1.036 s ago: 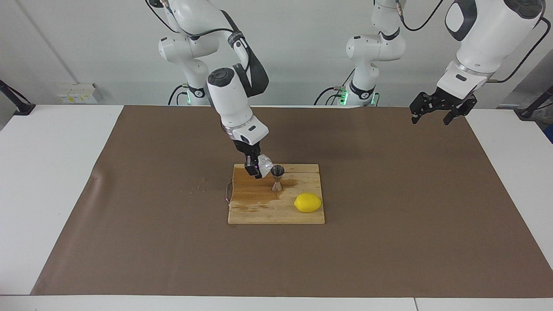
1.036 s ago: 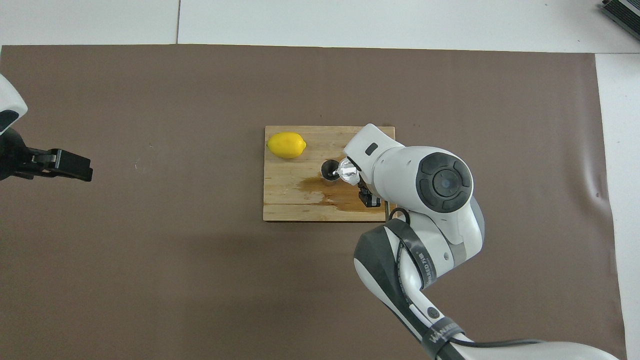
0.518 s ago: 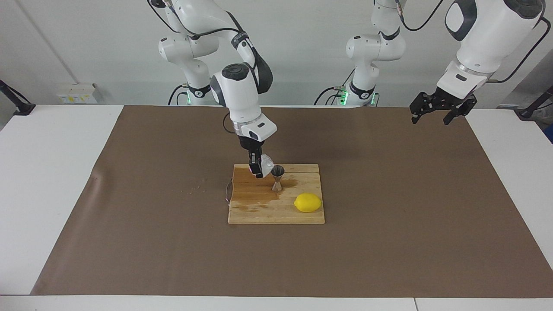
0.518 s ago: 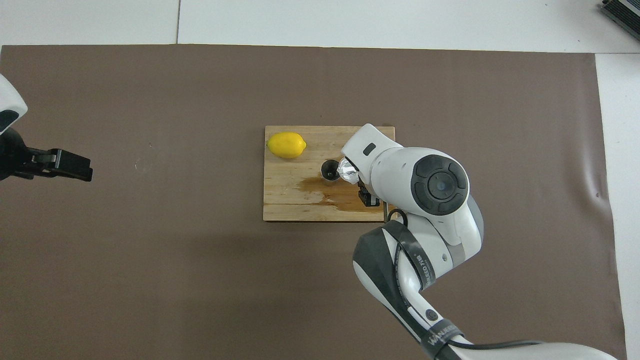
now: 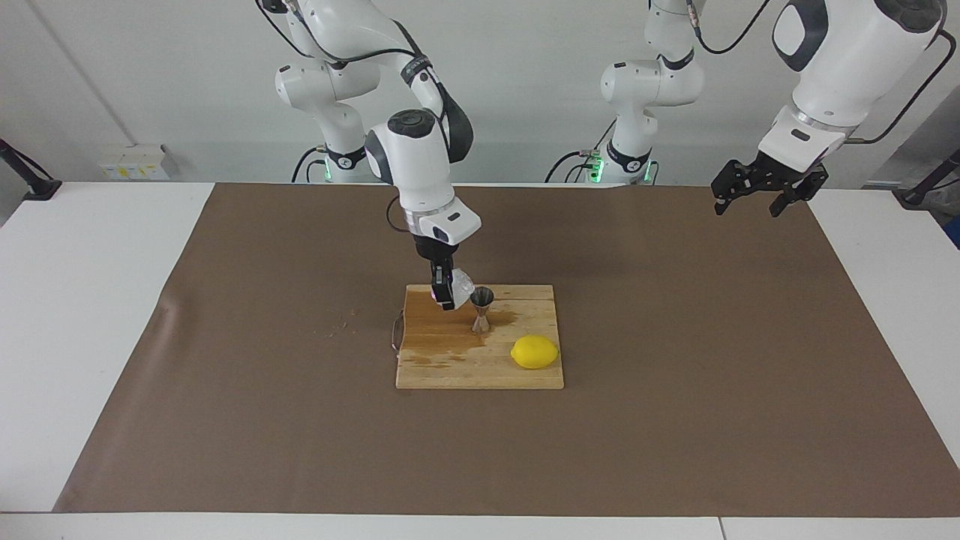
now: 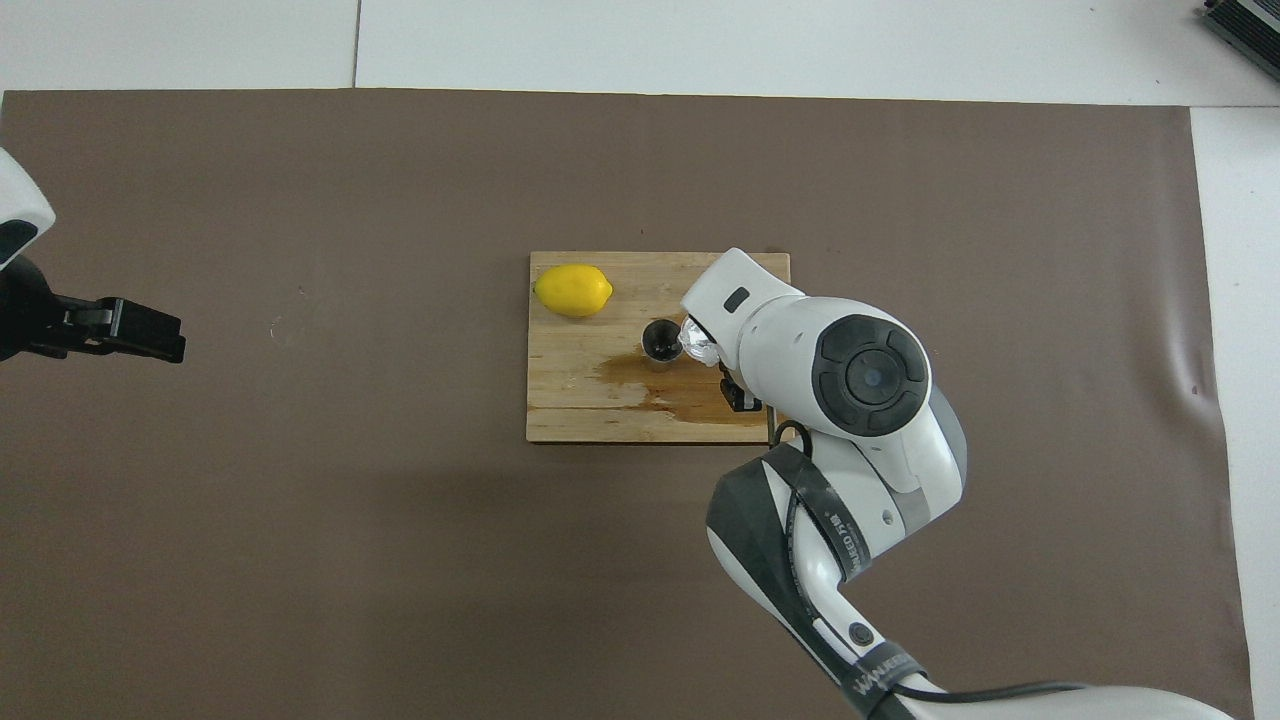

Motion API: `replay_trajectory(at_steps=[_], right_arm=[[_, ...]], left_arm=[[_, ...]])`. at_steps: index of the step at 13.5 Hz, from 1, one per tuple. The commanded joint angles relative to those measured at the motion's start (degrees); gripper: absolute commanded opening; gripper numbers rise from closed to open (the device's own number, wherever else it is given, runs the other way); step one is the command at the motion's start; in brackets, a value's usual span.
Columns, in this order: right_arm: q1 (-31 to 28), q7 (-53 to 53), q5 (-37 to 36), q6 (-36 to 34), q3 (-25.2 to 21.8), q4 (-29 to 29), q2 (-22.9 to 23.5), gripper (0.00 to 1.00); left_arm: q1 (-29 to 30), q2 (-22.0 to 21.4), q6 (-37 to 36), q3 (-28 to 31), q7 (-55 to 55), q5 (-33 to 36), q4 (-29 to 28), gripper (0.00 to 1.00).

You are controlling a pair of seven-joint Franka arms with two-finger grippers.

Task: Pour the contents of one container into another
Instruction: 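Tilt the white cup with the right gripper above the metal cup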

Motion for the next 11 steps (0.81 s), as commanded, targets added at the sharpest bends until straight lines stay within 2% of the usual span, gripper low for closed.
replay_trajectory(at_steps=[1, 11], right_arm=[[1.10, 2.83, -2.98, 0.03, 0.00, 0.11, -0.61, 0.00], [1.37, 3.45, -3.16, 0.03, -0.01, 0.20, -0.52, 0.00]], left_arm=[[-0.10, -1.63, 0.76, 0.27, -0.63, -0.57, -1.91, 1.00], [-0.10, -1.63, 0.76, 0.27, -0.63, -0.57, -1.91, 1.00]])
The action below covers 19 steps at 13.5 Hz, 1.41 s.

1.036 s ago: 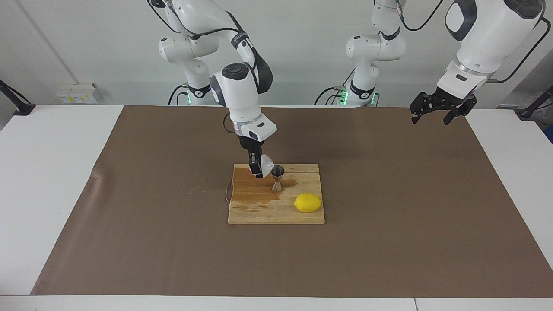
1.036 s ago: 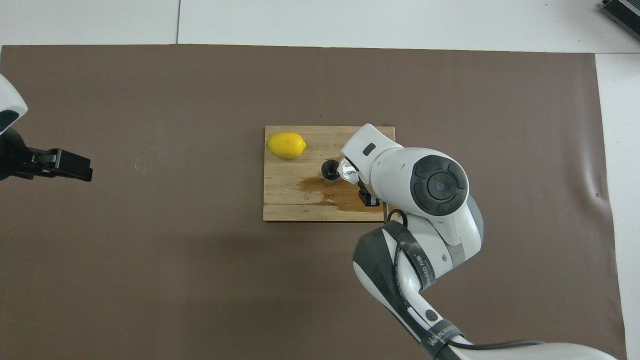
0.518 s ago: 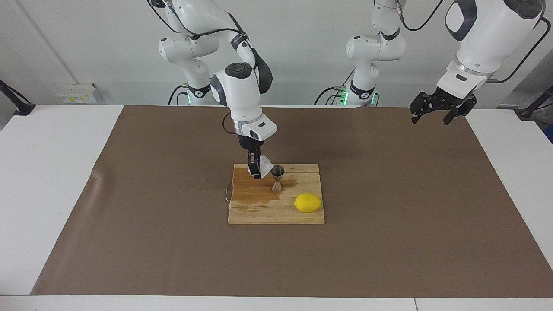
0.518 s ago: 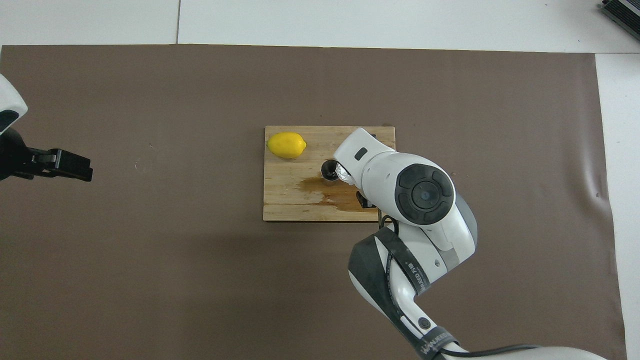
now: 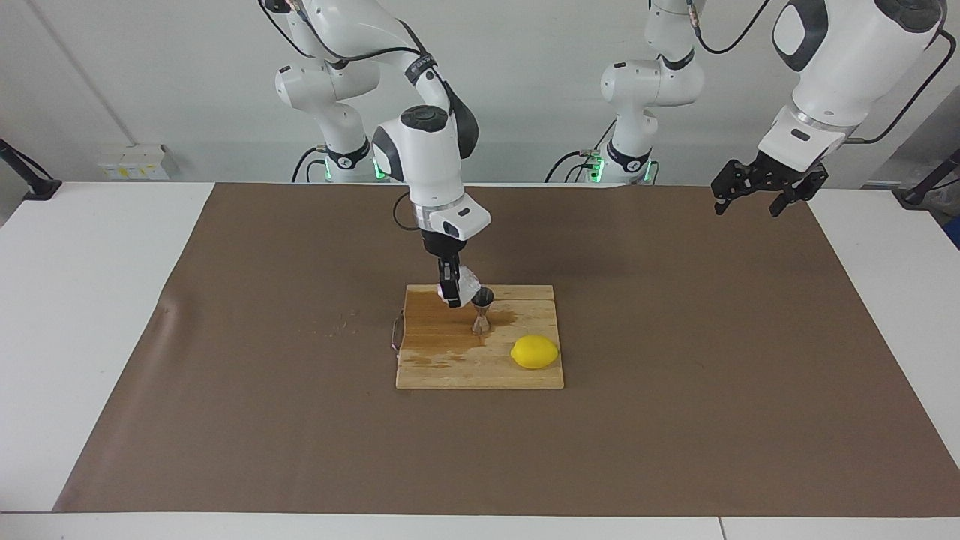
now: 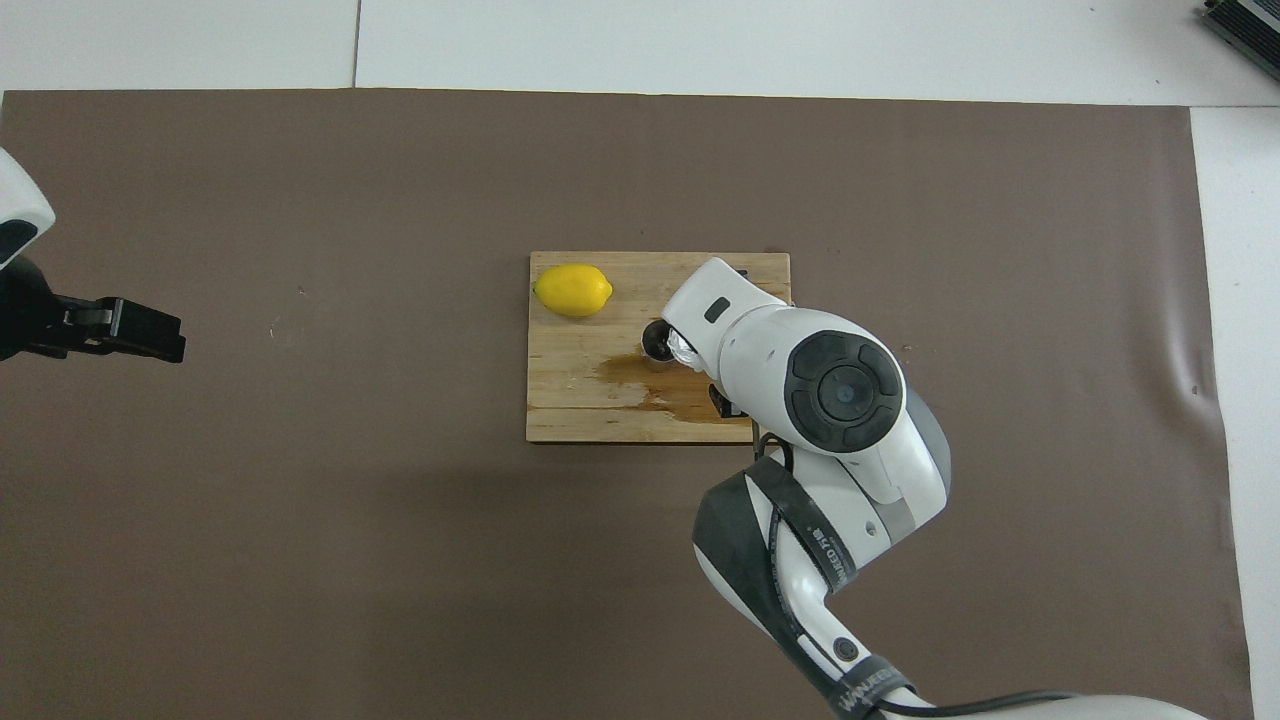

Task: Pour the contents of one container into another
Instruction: 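Tilt the white cup with the right gripper above the metal cup, then carry the white cup back and lower it beside the board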

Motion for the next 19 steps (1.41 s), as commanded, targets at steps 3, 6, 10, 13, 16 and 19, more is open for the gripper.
replay_trajectory(at_steps=[3, 6, 10, 13, 16, 19], right_arm=[[-0.08, 2.16, -2.19, 0.11, 0.12, 0.05, -0.52, 0.00], [-0.08, 2.16, -2.19, 0.11, 0.03, 0.05, -0.52, 0.00], [-1.04, 2.51, -1.13, 0.55, 0.20, 0.05, -0.26, 0.00], [-1.13, 2.51, 0.70, 0.72, 0.21, 0.31, -0.26, 0.00], [-1.31, 1.45, 3.70, 1.69, 0.21, 0.31, -0.35, 0.00], [-1.57, -0.73, 7.90, 1.78, 0.21, 0.31, -0.79, 0.00]], left_arm=[[-0.10, -1.63, 0.76, 0.27, -0.62, -0.57, -1.91, 1.00], [-0.10, -1.63, 0.76, 0.27, -0.62, -0.57, -1.91, 1.00], [-0.10, -1.63, 0.76, 0.27, -0.62, -0.57, -1.91, 1.00], [-0.10, -1.63, 0.76, 0.27, -0.62, -0.57, -1.91, 1.00], [-0.10, -1.63, 0.67, 0.27, -0.62, -0.57, -1.91, 1.00], [-0.10, -1.63, 0.76, 0.27, -0.62, -0.57, -1.91, 1.00]])
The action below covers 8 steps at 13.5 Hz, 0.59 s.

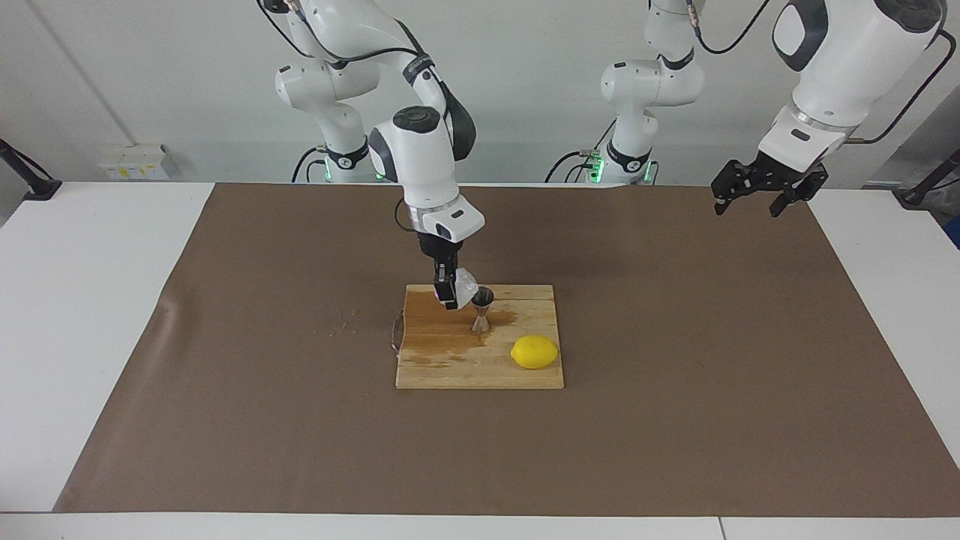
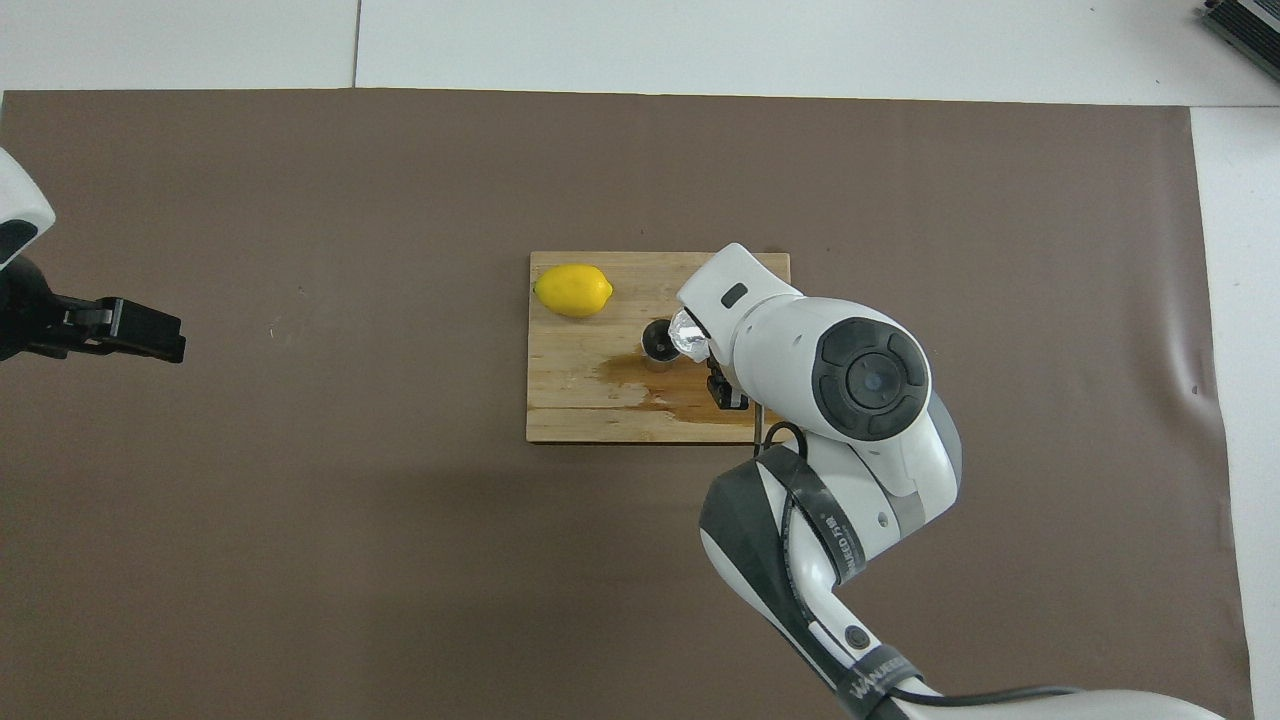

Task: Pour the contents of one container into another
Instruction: 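Carry the white cup back and lower it beside the board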

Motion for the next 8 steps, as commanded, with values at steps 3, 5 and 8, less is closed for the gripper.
replay_trajectory(at_steps=[3, 5, 8], right_arm=[[-2.38, -9.40, 11.83, 0.74, 0.34, -0.15, -1.14, 0.00], [-4.58, -17.56, 20.34, 0.74, 0.34, -0.24, -1.31, 0.00], [-9.05, -29.52, 32.05, -0.14, 0.34, -1.38, -1.66, 0.00]], left_arm=[[-0.10, -1.63, 0.76, 0.27, -0.62, -0.57, -1.91, 1.00], [-0.10, -1.63, 0.76, 0.27, -0.62, -0.57, -1.91, 1.00], [-0.10, -1.63, 0.76, 0.27, -0.62, -0.57, -1.91, 1.00]])
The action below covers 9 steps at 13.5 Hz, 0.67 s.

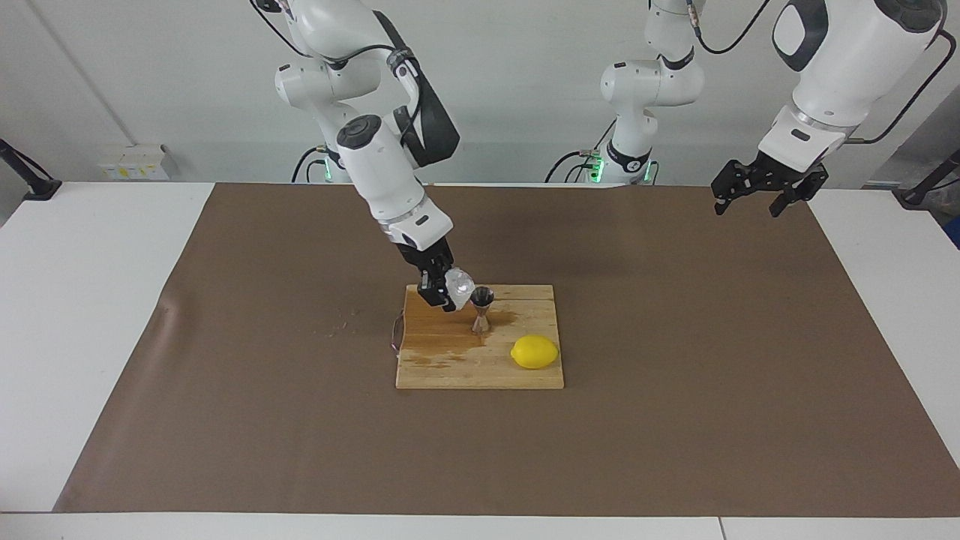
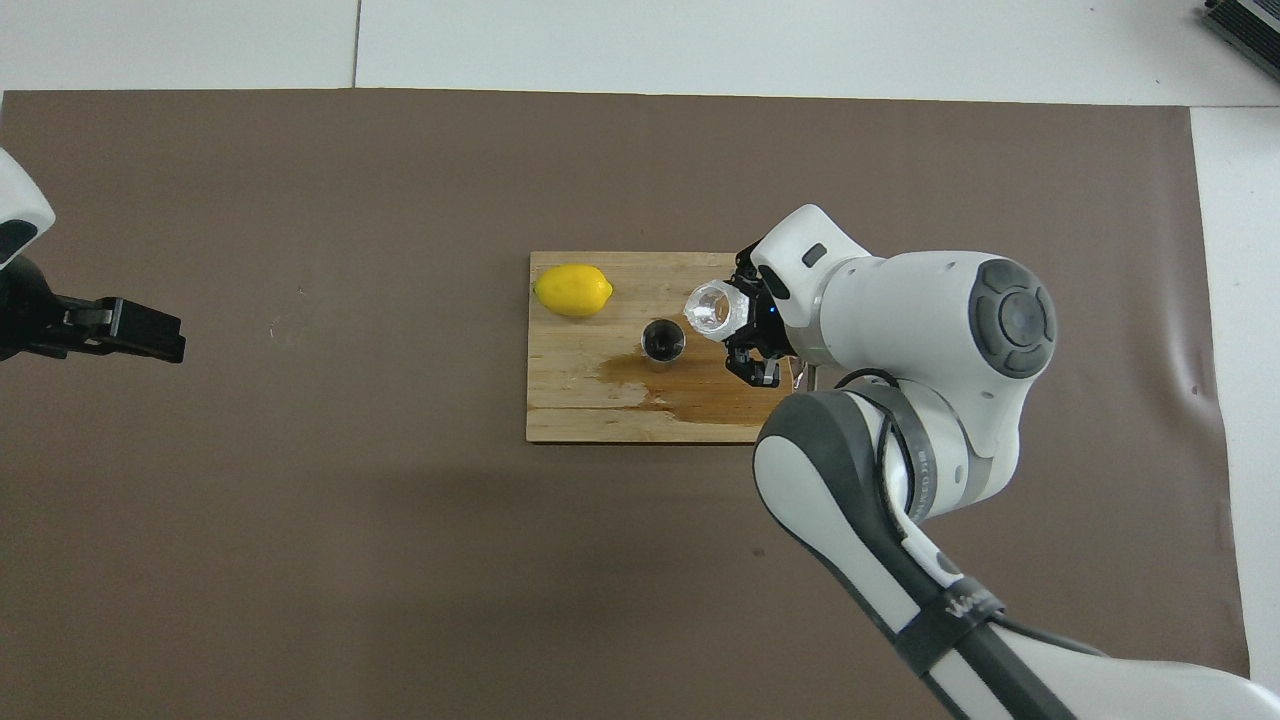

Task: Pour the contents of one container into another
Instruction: 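Carry the white cup back and lower it beside the board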

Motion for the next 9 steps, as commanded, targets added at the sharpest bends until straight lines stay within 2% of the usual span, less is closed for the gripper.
replay_trajectory(at_steps=[1, 6, 9], right_arm=[[-5.02, -9.88, 8.16, -1.53, 0.47, -2.08, -1.61, 0.00], [-14.95, -30.88, 23.01, -6.29, 0.38, -7.17, -1.53, 0.00], [-21.80, -42.58, 28.47, -9.36, 0.38, -9.20, 0.58, 0.00]], left_arm=[[-0.10, -1.63, 0.76, 0.27, -0.61, -0.57, -1.91, 1.00], [-0.10, -1.63, 0.76, 0.27, -0.61, -0.57, -1.91, 1.00], [-0.10, -1.63, 0.67, 0.27, -0.61, -0.57, -1.91, 1.00]])
